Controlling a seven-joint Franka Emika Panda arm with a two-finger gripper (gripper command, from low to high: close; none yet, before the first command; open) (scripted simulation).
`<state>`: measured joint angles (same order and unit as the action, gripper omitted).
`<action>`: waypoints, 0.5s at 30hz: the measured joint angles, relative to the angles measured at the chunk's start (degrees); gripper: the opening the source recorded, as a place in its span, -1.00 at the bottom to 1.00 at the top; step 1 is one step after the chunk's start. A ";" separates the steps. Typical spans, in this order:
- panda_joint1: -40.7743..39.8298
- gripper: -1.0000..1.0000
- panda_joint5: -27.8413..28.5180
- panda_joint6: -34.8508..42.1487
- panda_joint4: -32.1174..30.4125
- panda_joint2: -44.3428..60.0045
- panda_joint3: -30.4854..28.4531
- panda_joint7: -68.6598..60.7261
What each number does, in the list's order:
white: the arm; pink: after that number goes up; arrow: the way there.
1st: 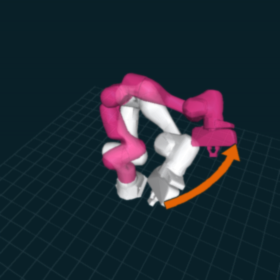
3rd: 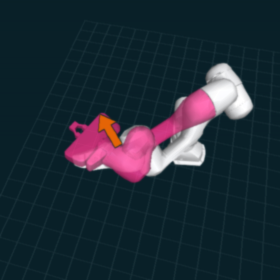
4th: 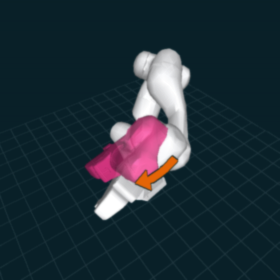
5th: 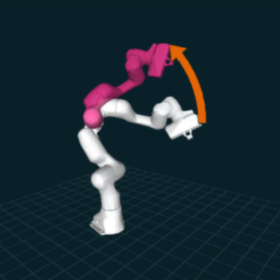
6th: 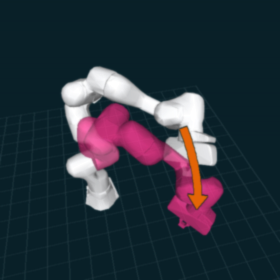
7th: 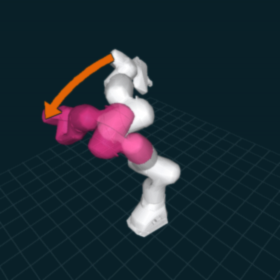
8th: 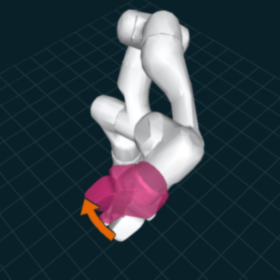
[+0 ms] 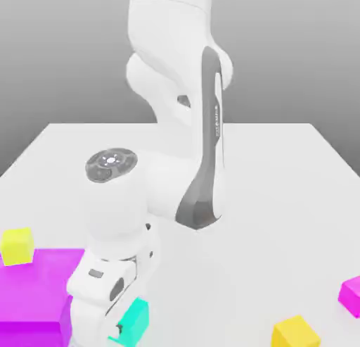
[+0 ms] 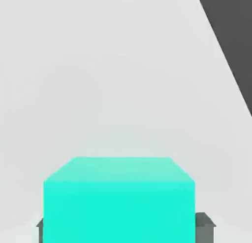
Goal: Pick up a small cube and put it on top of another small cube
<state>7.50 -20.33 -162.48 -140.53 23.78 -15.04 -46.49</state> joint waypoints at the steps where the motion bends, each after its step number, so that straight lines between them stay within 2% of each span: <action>1: -0.51 -1.00 -0.61 -0.63 0.18 0.79 0.62 -0.47; 8: 4.98 -1.00 7.87 7.14 -1.70 -9.17 -5.55 6.29; 15: 17.27 -1.00 13.07 14.80 5.72 -10.07 0.32 17.94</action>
<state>24.77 -7.25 -147.69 -134.80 13.71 -14.71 -28.56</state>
